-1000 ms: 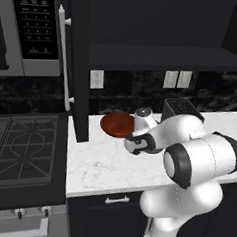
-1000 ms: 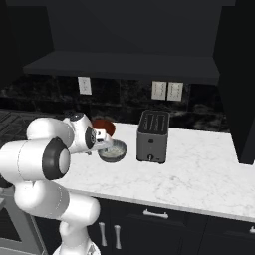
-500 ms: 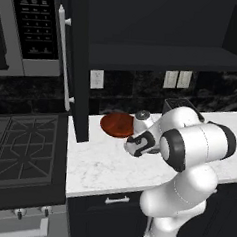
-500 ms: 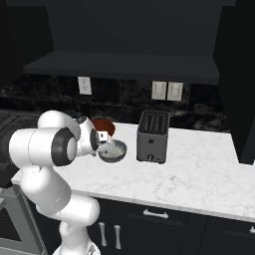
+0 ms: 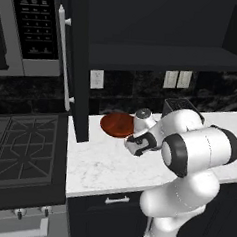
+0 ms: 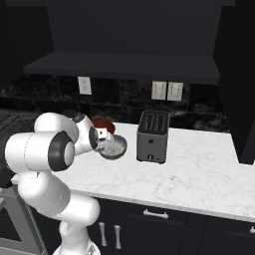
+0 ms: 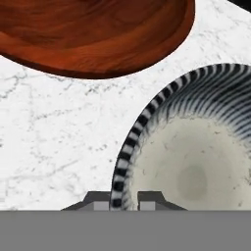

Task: Pick up the bowls on the counter and stack them on top of one another in the open cabinet. Place the smaller bowl on top of the larger bowl.

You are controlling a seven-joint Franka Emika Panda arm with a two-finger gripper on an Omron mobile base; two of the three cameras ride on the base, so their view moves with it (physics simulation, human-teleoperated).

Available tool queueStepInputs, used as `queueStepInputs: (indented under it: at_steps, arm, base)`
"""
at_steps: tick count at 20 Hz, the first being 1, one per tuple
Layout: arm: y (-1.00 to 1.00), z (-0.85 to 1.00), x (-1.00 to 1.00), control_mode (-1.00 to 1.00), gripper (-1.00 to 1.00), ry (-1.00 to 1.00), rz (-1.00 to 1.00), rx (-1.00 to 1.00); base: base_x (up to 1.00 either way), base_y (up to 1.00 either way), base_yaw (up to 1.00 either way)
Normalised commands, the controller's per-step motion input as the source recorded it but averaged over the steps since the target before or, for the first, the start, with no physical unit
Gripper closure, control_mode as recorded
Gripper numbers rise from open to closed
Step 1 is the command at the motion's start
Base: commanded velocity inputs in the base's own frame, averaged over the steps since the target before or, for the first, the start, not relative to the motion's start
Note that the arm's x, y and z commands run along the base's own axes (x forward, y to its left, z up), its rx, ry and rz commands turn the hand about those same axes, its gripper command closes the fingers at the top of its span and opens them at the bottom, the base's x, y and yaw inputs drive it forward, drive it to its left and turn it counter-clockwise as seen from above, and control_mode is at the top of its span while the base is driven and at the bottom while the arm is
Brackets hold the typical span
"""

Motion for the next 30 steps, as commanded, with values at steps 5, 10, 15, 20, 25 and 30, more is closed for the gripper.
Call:
queueStepInputs:
  at_steps: [5, 10, 15, 20, 25, 30]
  arm:
    - [0.49, 0.71, -0.03, -1.0, 1.0, -0.31, 0.06, -0.12]
    - [0.83, 0.8, 0.03, -1.0, 1.0, -0.08, 0.11, -0.16]
    - [0.73, 0.72, 0.03, -1.0, 1.0, 0.01, 0.2, -0.15]
    - [0.43, -0.05, 0.2, -1.0, 1.0, 0.14, 0.09, -0.13]
    - [0.07, -0.34, 0.48, -1.0, 1.0, 0.05, 0.06, -0.08]
    - [0.0, -0.5, 0.59, -1.0, 1.0, 0.06, 0.03, -0.09]
  base:
    - [0.0, 0.0, 0.0]
    - [0.0, 0.0, 0.0]
    - [0.0, 0.0, 0.0]
    - [0.0, 0.0, 0.0]
    - [0.0, 0.0, 0.0]
    - [0.0, 0.0, 0.0]
